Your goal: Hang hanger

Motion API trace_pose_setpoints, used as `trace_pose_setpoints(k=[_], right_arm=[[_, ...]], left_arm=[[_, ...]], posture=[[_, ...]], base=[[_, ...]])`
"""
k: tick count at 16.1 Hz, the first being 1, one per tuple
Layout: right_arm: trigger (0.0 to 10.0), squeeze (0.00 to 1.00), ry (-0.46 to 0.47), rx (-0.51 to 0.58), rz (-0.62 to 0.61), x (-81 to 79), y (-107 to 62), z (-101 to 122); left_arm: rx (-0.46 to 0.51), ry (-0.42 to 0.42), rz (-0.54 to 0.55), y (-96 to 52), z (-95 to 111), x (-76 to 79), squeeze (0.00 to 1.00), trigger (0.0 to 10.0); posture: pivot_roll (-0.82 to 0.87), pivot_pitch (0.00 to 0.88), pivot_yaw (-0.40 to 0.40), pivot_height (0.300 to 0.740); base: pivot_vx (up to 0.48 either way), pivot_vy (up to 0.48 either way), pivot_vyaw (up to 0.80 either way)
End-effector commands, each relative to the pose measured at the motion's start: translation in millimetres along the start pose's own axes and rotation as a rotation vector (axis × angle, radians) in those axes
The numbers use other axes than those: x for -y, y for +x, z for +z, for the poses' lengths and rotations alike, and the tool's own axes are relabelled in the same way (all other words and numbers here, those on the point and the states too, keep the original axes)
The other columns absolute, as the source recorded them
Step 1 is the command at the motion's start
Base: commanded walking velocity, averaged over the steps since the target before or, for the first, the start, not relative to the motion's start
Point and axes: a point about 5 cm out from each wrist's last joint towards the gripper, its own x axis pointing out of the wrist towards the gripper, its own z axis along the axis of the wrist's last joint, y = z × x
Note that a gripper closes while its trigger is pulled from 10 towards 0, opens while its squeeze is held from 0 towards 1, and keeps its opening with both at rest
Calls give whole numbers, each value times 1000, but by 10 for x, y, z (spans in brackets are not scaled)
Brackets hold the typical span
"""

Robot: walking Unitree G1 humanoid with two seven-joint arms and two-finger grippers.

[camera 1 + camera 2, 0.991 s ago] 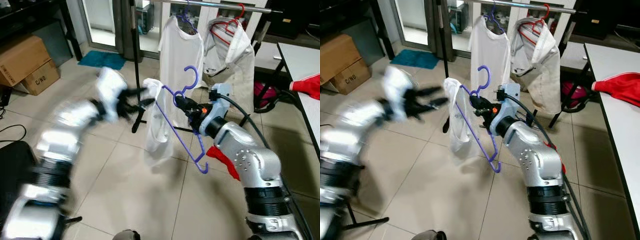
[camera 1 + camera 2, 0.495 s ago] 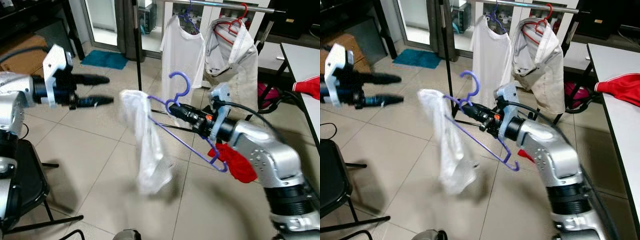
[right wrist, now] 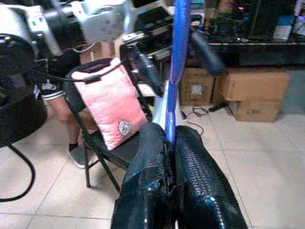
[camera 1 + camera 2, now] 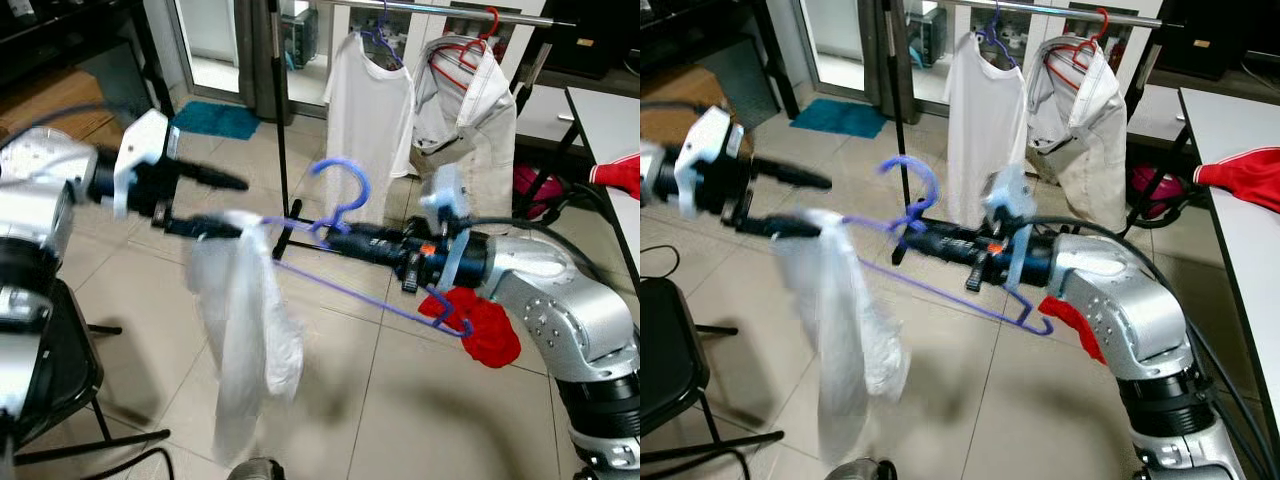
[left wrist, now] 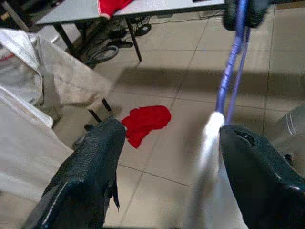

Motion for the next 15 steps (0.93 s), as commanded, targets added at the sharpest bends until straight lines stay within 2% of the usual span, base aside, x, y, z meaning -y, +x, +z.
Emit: trace_pose_setpoints(k=[1,2,4,8,9,10,13,15], right_arm=[[10000,0,-19,13,41,-55,-2,61],[10000,0,-18,9,48,-75,-11,54],[10000,0,-12,2,57,-111,-24,35],[10000,0,-9,0,68,-146,-31,29],[10000,0,-7,-1,69,-151,-28,25],[10000,0,-5,-1,69,-156,-17,23],[10000,0,-4,-4,73,-165,-1,17],[10000,0,-1,-5,73,-170,-12,6]], left_arm=[[-7,13,2,-16,16,-22,0,10000],[2,13,13,-48,25,-35,0,10000],[59,-38,24,-95,52,-31,0,10000],[-60,-141,-45,-96,-226,129,0,10000],[-79,-149,-48,-107,-260,143,0,4588],[-98,-161,-58,-122,-280,159,0,0],[-134,-169,-86,-119,-325,197,0,0],[-108,-149,-102,-57,-310,197,0,0]], posture=[[-137,0,64,740],[-140,0,63,740],[-147,0,62,740],[-145,0,55,740],[-145,0,52,740],[-148,0,55,740],[-152,0,62,740],[-143,0,56,740]], base=[[0,0,0],[0,0,0],[0,0,0],[0,0,0],[0,0,0],[0,0,0],[0,0,0],[0,0,0]])
